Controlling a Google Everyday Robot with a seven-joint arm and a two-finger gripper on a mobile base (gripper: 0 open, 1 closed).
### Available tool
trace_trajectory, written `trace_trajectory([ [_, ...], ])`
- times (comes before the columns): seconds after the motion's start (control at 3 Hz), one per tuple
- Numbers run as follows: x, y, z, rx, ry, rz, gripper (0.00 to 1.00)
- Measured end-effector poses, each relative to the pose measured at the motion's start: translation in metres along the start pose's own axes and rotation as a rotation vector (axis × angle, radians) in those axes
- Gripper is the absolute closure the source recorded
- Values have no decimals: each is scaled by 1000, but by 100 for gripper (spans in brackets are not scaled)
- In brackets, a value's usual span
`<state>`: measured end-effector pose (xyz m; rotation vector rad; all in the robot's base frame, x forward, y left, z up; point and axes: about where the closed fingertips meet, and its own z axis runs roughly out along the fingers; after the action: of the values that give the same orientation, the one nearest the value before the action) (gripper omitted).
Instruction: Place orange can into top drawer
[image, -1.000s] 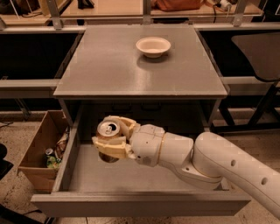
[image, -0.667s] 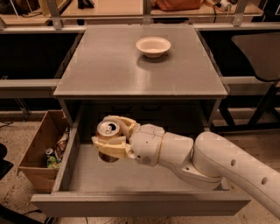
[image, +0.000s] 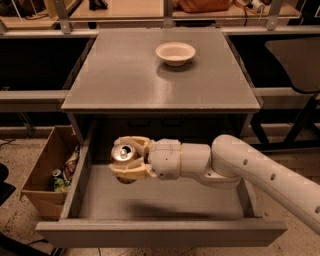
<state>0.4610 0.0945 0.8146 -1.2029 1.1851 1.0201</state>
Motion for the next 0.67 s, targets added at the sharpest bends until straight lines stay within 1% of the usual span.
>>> trace_trajectory([
  [0.33, 54, -2, 3, -104, 80, -10, 100],
  [0.67, 88, 0, 4, -120, 138, 3, 100],
])
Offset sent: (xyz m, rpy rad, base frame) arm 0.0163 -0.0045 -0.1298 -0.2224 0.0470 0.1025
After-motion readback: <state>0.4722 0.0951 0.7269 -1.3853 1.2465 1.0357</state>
